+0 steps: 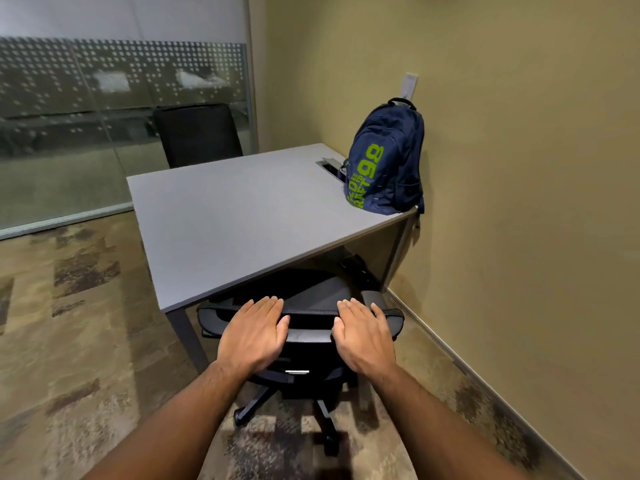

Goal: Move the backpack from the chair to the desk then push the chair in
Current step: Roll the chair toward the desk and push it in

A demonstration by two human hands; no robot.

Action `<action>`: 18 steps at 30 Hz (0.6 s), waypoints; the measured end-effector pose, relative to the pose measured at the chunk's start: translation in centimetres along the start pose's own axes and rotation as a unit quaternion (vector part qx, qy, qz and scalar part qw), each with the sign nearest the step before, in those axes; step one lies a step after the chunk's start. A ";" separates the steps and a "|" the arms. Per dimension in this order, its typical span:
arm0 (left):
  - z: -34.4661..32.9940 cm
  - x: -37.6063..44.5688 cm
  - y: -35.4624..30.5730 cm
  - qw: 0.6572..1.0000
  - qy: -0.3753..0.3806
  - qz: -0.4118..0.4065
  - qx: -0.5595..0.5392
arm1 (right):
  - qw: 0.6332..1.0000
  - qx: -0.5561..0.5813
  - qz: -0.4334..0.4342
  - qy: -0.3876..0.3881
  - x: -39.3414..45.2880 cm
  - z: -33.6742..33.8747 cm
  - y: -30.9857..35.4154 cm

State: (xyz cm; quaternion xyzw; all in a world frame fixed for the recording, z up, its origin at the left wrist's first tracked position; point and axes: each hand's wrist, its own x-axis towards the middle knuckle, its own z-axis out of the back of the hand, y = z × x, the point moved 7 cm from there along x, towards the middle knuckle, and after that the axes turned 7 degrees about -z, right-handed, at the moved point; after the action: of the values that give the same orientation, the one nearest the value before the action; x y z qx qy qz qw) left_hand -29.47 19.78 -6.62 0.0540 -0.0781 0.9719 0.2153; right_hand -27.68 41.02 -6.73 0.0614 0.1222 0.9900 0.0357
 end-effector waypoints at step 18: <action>-2.4 12.9 -4.9 0.991 -0.022 0.131 0.019 | 0.993 -0.003 0.115 0.013 16.8 0.0 -8.2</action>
State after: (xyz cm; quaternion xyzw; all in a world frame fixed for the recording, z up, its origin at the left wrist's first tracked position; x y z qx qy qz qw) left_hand -39.20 29.85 -6.54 0.0691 -0.0713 0.9916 0.0831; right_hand -43.89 50.44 -6.86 0.0622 0.1118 0.9886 -0.0800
